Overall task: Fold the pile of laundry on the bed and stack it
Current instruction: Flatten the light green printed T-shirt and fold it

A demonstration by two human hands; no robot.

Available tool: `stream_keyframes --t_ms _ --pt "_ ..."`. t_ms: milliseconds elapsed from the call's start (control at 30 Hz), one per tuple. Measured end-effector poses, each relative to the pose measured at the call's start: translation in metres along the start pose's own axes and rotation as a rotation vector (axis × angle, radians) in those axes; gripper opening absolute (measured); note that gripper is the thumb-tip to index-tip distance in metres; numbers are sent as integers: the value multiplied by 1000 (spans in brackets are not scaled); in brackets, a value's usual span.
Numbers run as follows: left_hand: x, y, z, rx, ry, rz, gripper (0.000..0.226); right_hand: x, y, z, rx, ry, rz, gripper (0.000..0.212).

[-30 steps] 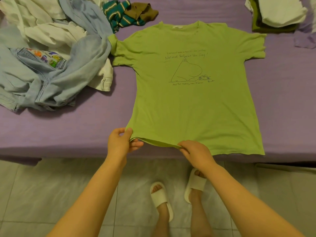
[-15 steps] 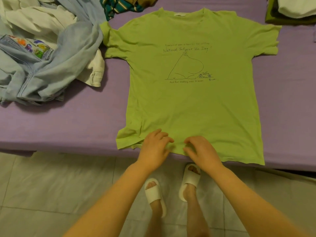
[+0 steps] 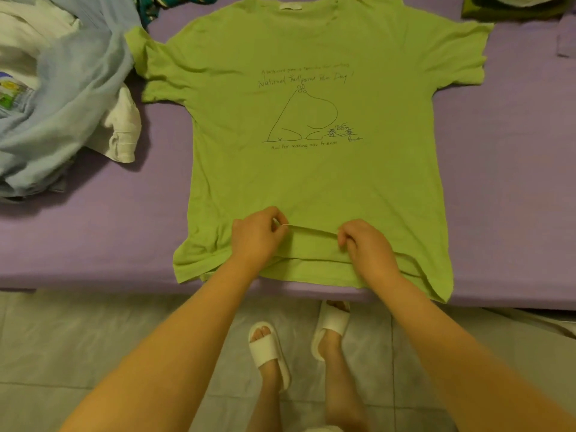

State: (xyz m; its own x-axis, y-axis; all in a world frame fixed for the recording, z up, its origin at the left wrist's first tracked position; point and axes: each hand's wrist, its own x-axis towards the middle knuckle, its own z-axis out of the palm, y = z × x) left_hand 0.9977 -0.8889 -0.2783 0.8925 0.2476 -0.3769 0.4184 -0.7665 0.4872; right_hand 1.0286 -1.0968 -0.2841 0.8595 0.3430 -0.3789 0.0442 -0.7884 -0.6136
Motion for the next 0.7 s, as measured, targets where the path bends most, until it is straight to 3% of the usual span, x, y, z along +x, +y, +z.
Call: stream_keyframes --t_ms 100,167,267,367,433,533,700 --pt "-9 -1 10 -94 -120 82 13 -1 6 3 -180 -155 -176 19" --pt "-19 -11 17 87 -230 253 15 -14 14 13 -266 -224 -273 18" --pt "-33 -29 26 412 -399 385 43 -29 25 26 -459 -310 -339 28" --pt "-39 -35 31 566 -325 472 37 -34 19 26 -496 -238 -349 18" --pt "-39 -30 28 518 -232 471 21 -33 17 26 -487 -174 -358 16" --pt "-48 -19 19 487 -188 493 9 -34 23 23 -401 -221 -311 19" --pt "-78 -16 10 473 -134 639 22 -62 30 0 -505 -328 -356 11"
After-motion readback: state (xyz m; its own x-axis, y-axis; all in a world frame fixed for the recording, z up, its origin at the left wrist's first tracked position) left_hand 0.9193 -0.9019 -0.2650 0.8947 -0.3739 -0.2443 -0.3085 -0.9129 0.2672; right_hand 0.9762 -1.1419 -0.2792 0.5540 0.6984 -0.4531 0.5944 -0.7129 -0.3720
